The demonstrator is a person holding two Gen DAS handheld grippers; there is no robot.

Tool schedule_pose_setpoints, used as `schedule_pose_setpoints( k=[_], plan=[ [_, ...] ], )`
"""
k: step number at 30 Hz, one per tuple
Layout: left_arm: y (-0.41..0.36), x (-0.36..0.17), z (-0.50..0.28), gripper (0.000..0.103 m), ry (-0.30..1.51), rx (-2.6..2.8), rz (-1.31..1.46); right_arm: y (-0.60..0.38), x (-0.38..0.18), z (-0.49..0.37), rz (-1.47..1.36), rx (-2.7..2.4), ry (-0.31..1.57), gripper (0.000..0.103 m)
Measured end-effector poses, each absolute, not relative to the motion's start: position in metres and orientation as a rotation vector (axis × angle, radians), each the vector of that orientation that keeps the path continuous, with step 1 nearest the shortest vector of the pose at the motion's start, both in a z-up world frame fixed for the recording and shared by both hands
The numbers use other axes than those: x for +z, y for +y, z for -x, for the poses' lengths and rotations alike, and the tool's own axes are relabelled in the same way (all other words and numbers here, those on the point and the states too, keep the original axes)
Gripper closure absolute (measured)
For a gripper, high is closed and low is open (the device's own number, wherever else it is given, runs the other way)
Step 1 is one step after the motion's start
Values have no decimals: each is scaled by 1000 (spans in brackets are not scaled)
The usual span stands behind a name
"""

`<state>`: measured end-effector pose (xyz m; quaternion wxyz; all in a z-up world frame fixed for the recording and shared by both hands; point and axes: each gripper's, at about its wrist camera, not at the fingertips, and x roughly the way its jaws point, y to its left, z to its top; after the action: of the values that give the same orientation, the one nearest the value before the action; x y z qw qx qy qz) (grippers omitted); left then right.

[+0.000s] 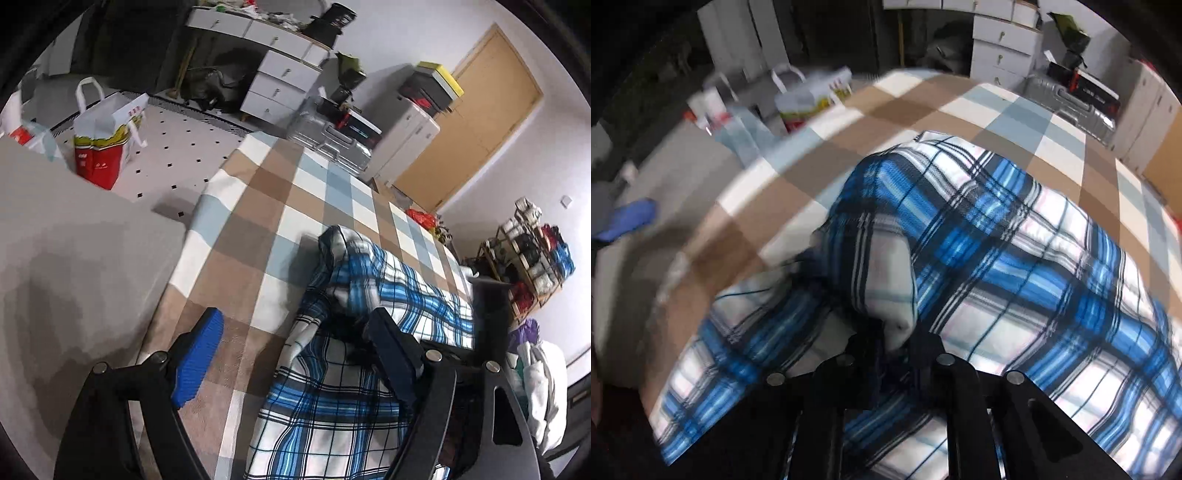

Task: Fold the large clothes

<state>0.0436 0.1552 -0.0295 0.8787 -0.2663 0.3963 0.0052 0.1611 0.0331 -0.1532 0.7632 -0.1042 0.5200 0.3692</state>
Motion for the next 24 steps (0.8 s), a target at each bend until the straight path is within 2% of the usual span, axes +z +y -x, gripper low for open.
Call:
schedule_pose_setpoints(
  k=[1, 4, 6, 7, 9, 12, 15, 18, 21, 24],
  plan=[
    [153, -28, -46, 25, 827, 5, 541, 17, -148, -157, 127, 844, 1156, 49],
    [141, -17, -62, 25, 824, -55, 519, -27, -119, -131, 103, 842, 1048, 46],
    [126, -3, -81, 25, 835, -105, 508, -74, -101, -124, 94, 778, 987, 36],
    [117, 2, -91, 25, 837, -132, 492, -100, -94, -126, 82, 723, 966, 34],
    [87, 13, -124, 25, 859, -183, 391, -141, -82, -135, 60, 628, 938, 33],
    [52, 2, -174, 25, 959, -199, 261, -195, -71, -165, 47, 415, 925, 29],
    [39, -43, -217, 25, 1157, -174, 221, -237, -74, -212, 8, 289, 978, 29],
    [56, -88, -224, 25, 1318, -131, 345, -264, -95, -246, 43, 182, 1032, 30],
    [66, -91, -211, 26, 1263, -141, 402, -282, -133, -259, 54, 140, 1124, 30],
    [62, -93, -200, 26, 1274, -159, 336, -279, -142, -248, 121, 175, 1085, 30]
  ],
)
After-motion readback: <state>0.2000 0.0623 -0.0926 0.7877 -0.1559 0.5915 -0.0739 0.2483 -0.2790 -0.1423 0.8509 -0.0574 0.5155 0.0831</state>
